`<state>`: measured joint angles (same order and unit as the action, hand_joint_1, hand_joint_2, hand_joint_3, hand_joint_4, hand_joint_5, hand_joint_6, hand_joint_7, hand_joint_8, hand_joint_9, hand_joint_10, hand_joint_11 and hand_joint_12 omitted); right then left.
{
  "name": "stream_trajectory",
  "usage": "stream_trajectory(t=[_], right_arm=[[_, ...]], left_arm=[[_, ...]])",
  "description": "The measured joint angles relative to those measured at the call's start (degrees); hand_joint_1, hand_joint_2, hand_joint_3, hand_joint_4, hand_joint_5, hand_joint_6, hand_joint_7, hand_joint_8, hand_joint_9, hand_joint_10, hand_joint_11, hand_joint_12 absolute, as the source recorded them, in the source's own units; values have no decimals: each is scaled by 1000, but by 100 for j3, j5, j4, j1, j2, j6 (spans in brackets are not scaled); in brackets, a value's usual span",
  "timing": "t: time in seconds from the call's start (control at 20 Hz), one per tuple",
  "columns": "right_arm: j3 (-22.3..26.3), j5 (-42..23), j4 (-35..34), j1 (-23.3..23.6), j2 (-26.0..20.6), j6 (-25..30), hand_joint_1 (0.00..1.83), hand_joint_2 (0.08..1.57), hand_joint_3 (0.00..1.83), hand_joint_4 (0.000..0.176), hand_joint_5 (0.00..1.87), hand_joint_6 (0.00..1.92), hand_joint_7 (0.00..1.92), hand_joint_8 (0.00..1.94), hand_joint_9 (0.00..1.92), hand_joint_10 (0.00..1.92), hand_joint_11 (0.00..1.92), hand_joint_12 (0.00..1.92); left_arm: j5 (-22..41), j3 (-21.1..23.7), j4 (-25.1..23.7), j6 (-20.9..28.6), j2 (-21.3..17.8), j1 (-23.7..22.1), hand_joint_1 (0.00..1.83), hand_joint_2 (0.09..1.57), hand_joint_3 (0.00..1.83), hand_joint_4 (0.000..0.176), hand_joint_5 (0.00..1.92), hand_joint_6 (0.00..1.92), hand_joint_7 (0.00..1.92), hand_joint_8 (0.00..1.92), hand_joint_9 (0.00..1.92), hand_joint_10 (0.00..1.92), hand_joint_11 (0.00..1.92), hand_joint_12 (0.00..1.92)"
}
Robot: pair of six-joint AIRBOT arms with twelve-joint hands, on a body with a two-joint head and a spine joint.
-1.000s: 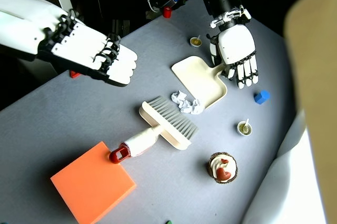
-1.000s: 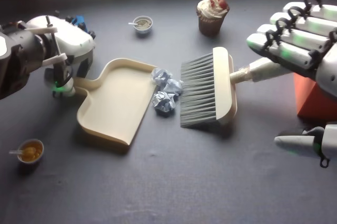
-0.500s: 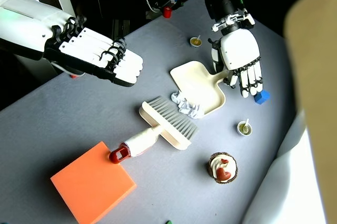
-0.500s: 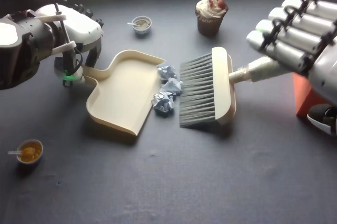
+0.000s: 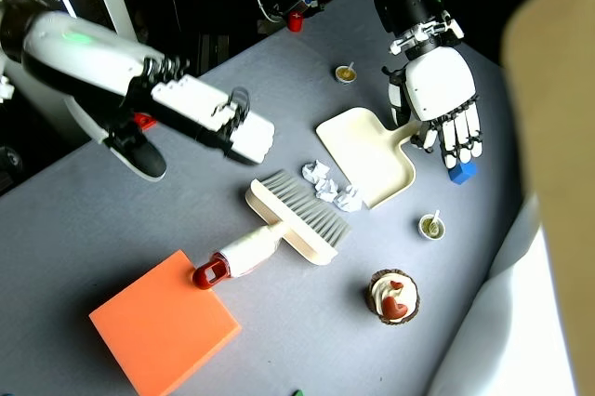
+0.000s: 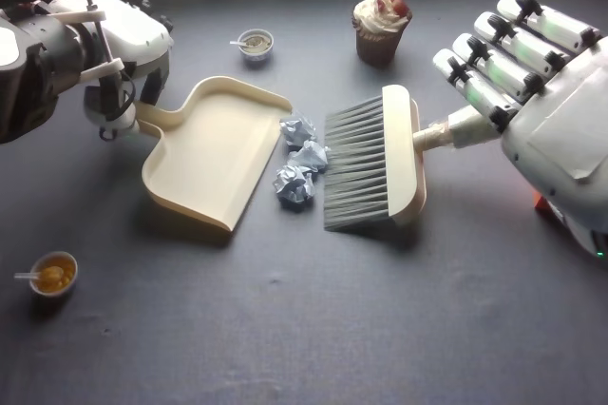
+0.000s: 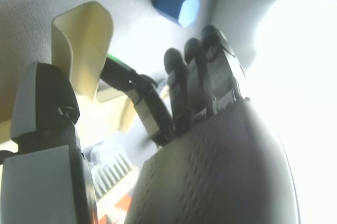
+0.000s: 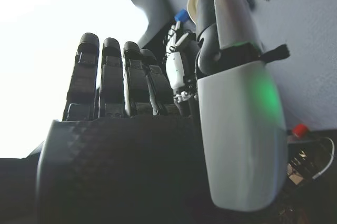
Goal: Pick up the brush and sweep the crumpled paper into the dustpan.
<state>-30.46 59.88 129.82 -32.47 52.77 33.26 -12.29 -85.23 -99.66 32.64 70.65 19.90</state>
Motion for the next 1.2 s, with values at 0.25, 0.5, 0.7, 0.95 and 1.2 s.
stream_trajectory(t=[0.25,0.5,0.7,0.95,1.2], right_arm=[[-468,960,-114,-280,752,28,1171,983,0,0,46,0,95,0,105,0,106,13],[-1250,1593,-431,-422,1606,282,1119,967,0,0,7,0,29,0,50,0,24,5],[-1781,1661,-420,-420,2131,378,1108,983,5,0,14,3,27,0,43,0,40,12],[-2599,1652,-433,-374,2614,424,1169,996,8,0,35,6,52,11,65,6,95,34],[-3213,1641,-426,-280,2918,511,1168,995,3,0,53,7,75,12,81,8,89,30]], left_arm=[[-55,4,-841,863,22,-28,1113,1102,1,0,1015,920,323,3,214,4,169,16],[-136,20,-1193,1283,44,-28,1121,1103,1,0,1014,922,309,1,183,1,146,3],[-162,17,-1556,1690,66,-26,1124,1105,0,0,1010,929,322,1,187,2,161,10],[-162,17,-1952,2157,68,28,1126,1095,0,0,1030,895,312,1,205,2,168,10],[-157,2,-1969,2253,138,116,1122,1086,0,0,1054,859,338,8,209,9,164,28]])
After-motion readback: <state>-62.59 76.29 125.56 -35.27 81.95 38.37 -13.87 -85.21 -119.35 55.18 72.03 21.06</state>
